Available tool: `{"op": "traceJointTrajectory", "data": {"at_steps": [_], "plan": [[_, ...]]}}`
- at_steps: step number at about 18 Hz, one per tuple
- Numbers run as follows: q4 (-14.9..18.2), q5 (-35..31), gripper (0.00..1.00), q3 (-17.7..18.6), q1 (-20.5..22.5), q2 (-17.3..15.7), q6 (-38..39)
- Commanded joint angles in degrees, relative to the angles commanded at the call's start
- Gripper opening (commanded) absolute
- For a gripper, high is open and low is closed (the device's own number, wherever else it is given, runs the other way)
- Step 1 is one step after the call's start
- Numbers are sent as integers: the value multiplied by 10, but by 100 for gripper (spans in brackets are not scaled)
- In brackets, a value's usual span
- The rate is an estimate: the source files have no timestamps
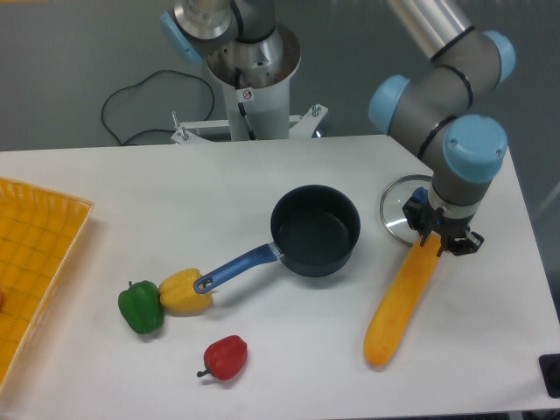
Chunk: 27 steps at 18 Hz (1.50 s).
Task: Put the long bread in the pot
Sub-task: 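Move the gripper down over the bread's end and close on it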
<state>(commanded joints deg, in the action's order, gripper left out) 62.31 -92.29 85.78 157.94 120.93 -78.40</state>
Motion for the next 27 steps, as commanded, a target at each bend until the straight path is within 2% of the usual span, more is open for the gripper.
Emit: {"op": "traceJointTrajectory", "data": {"at_steps": [2,4,5,11,14,16,21,24,25,26,27], "plan": [[-3,0,55,7,-1,4,5],[-12,0,78,13,-1,6,5],[-20,0,80,17,-1,8,5],[-32,-1,83,19,-2,23,7],[-61,-1,83,19,-4,38,8],[-69,-2,83,19,-5,46,12],[-70,-53,83,19,-15,55,22],[-70,-62,80,19,-18,59,22],[-69,-62,74,19,-18,59,22],[-69,-62,61,19,-18,59,21],[-69,-62,42,19,-18,58,21]]}}
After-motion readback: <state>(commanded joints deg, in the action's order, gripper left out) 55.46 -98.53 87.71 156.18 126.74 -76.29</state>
